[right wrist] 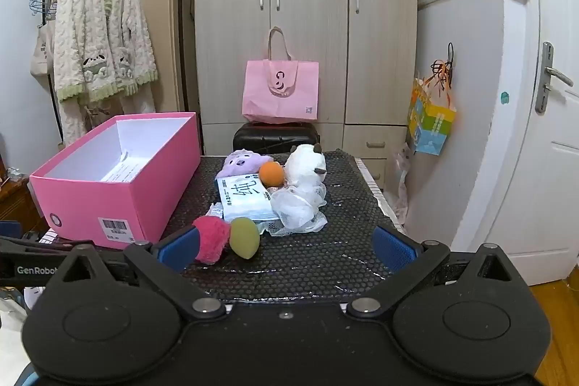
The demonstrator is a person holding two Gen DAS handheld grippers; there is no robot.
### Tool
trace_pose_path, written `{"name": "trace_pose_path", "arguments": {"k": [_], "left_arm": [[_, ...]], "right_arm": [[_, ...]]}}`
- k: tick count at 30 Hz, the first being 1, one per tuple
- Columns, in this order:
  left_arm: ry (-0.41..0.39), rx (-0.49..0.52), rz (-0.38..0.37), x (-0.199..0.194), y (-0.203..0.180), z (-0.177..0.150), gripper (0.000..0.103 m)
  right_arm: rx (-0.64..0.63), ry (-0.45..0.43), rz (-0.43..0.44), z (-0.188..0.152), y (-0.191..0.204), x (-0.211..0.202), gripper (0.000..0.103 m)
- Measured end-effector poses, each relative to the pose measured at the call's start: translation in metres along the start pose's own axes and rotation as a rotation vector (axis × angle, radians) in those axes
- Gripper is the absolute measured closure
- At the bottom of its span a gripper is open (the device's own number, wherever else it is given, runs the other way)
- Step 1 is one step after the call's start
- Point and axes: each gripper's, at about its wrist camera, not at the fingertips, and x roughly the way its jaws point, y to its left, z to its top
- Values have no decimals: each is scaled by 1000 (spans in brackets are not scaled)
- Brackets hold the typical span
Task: Organize soft objects
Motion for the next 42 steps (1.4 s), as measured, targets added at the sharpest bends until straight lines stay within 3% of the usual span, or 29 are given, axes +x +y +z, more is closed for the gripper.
{"name": "trace_pose_path", "arguments": {"k": [14,42], "left_arm": [[23,-2,5,5,-1,0,0],[-3,21,-2,-1,-4,-2,0]], "right_arm": [[9,-1,-5,-3,-2,-2,0],[18,-17,-8,-2,-10,-3,0]]}}
